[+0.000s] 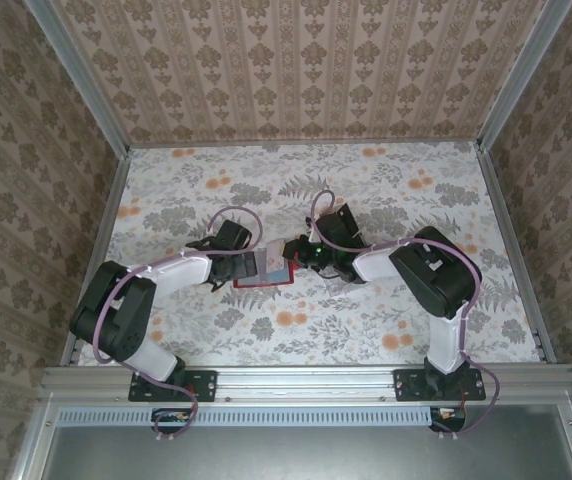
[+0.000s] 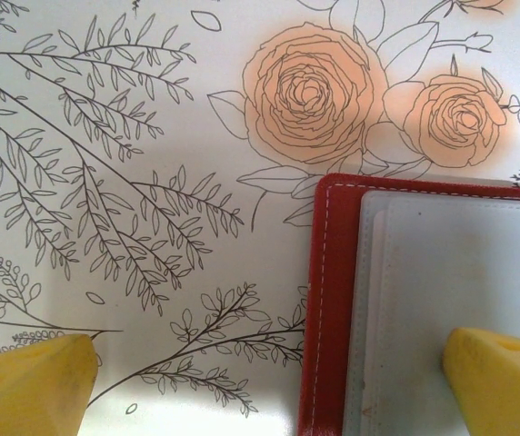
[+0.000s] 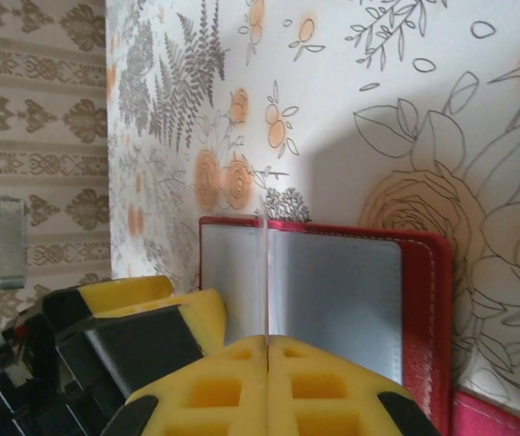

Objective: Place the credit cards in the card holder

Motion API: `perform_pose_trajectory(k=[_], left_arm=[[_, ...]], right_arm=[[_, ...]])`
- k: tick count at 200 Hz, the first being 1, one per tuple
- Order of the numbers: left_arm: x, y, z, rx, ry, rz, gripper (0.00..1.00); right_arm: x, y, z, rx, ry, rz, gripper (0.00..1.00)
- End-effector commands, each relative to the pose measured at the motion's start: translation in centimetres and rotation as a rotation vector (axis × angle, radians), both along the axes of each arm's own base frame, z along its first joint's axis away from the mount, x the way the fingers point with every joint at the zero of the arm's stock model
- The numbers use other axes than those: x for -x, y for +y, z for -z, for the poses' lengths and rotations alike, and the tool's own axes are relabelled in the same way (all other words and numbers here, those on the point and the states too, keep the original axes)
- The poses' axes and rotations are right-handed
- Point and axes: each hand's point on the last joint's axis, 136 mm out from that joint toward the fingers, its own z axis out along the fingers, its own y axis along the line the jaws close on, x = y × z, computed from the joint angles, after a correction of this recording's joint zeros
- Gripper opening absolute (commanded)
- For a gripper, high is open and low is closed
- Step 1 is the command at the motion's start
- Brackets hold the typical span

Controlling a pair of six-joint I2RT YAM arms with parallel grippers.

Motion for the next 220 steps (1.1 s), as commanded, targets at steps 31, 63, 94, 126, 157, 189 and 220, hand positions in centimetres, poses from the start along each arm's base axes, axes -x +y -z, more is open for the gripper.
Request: perform_pose_trajectory(k=[31,63,94,126,157,189,220], left_arm=[[3.1,2.6,2.5,-0.090,0.131,-0.017,1.00],[3.1,2.5,2.5,-0.088,0.131,-0.018,1.00],[3.1,2.5,2.4,-0.088,0.130,-0.017,1.00],[3.2,2.6,2.5,-0.090,0.133,-0.015,1.00],[3.1,2.5,2.5,-0.090,0.132,-0.014,1.00],[3.1,2.5,2.5,-0.088,0.131,-0.015,1.00],[3.1,2.5,2.5,-0.088,0.132,-0.015,1.00]], right_arm=[[0.2,0.7,0.6,-0.033,0.008,-0.010,0.00],[0.0,0.8,1.4,-0.029,0.010,-0.008,0.00],[0.0,1.2,1.7,-0.049,0.008,-0.014,0.00],[0.3,1.5,1.9,-0.055,0.010,-0.025,0.00],[0.6,1.7,2.2,-0.059,0.016,-0.030,0.00],[1.0,1.9,2.2,-0.065,0.018,-0.038,0.00],[1.6,2.2,2.4,-0.063,0.024,-0.052,0.00]])
